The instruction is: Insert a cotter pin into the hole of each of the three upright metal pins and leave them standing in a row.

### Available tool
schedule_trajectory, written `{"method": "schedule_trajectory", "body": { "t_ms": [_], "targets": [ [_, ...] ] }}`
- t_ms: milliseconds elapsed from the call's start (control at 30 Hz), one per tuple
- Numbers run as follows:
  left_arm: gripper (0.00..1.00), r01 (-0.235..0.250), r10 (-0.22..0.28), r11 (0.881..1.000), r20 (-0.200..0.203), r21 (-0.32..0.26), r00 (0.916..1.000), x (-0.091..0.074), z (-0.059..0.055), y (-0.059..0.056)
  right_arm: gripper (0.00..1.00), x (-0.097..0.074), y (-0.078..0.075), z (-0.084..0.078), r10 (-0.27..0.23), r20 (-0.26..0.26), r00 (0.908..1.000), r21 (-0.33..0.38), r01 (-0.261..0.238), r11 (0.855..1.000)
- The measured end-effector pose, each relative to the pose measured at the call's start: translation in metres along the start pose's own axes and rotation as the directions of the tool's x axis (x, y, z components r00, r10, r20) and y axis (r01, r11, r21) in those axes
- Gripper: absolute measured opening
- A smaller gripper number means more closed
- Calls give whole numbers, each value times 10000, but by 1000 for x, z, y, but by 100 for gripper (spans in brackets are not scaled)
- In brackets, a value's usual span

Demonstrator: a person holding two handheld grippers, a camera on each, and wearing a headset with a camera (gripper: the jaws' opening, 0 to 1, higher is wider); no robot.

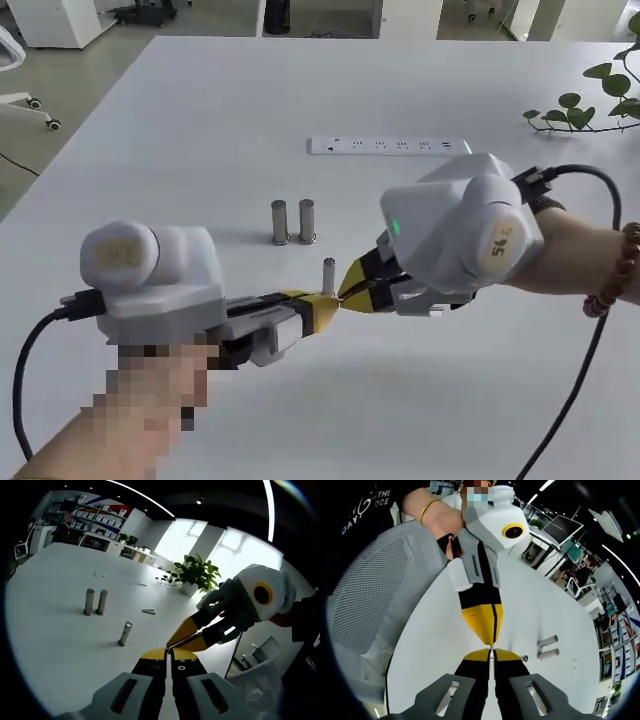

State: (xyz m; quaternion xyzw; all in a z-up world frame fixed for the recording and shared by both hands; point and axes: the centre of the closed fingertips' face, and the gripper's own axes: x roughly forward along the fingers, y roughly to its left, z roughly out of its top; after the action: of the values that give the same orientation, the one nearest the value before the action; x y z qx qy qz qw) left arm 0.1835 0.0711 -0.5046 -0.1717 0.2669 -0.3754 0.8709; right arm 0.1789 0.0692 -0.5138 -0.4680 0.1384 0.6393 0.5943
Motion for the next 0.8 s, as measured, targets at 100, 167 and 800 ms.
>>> {"method": "schedule_trajectory", "body": {
  "t_ms": [100,167,800],
  "targets": [
    [0,17,-17,10000,14,54,10000,0,1,0,0,0,-1,-2,-32,-2,10000,230,32,9997],
    [0,49,-52,9996,103,262,9999,0,4,-1,0,-1,-2,-4,11,44,10000,603,-13,9982],
    [0,686,-540,9617,-619,2653,9966,-4,-1,0,6,-13,7,-6,150,2678,9634,5860,-1752,7912]
  ]
}}
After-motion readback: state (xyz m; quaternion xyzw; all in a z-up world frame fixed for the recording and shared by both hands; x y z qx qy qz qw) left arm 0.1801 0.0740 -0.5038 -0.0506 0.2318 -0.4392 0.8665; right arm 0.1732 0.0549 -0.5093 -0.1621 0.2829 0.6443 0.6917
